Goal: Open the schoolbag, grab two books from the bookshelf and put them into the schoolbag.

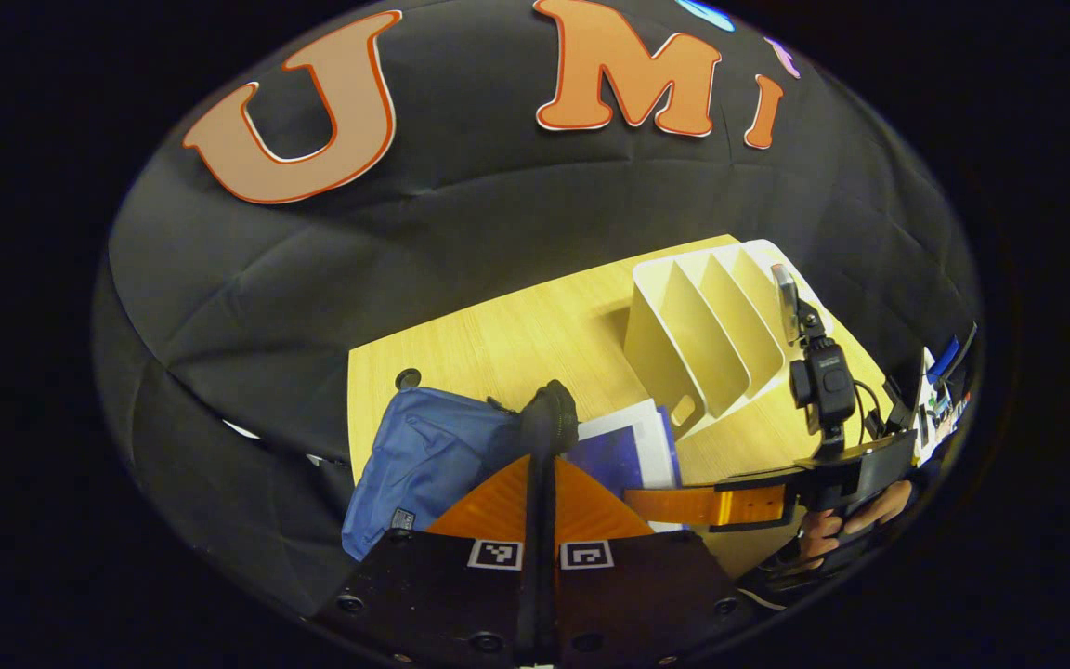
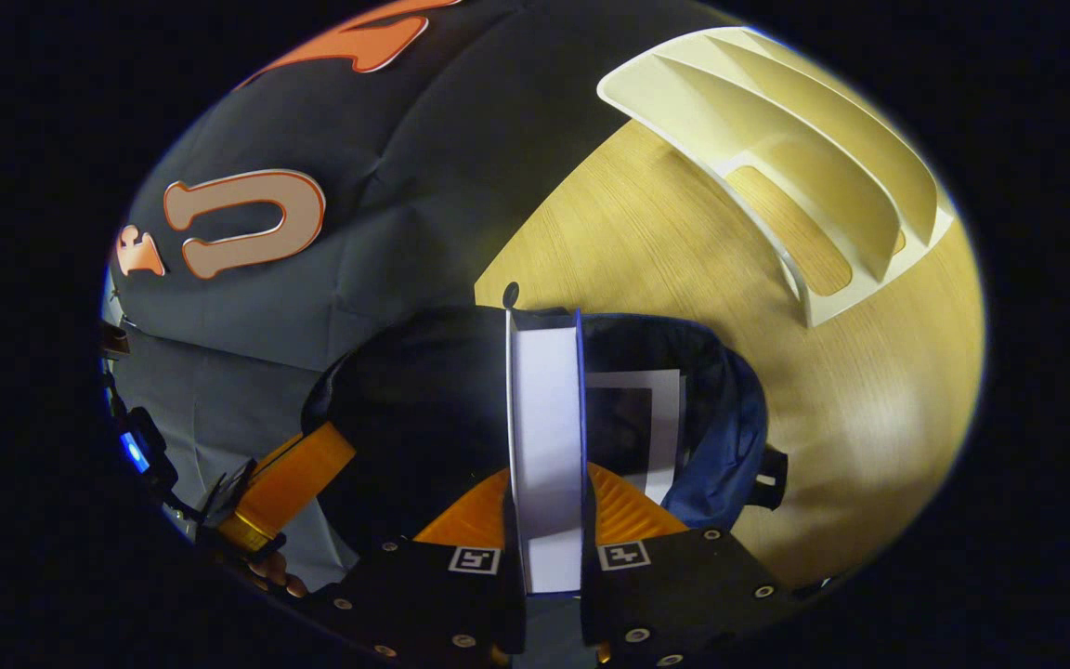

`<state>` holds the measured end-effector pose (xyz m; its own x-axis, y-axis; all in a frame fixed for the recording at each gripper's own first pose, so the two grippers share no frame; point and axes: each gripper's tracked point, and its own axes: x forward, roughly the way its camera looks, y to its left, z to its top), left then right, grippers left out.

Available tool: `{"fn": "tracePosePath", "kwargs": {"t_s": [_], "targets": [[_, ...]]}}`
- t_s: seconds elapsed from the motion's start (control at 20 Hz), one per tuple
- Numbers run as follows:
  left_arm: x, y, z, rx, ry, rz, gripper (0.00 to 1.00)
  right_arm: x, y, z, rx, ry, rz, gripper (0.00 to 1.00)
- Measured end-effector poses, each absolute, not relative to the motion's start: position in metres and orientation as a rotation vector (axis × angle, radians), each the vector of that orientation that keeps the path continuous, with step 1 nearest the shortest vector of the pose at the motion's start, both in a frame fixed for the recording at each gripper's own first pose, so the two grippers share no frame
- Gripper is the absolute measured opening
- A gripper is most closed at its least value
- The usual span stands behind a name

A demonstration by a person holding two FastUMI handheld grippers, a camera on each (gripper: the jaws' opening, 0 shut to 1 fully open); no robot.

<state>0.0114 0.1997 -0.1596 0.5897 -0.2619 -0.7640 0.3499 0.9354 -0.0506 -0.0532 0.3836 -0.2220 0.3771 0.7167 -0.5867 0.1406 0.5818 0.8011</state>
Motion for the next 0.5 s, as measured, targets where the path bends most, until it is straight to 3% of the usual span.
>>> {"fn": "tracePosePath", "kwargs": {"t_s": [0.5], "targets": [[0.004,0.164,-0.167,0.158,0.870,-0.488,0.00,-0.060,0.415,-0.244,0.966,1.173,0.509,0.25]]}}
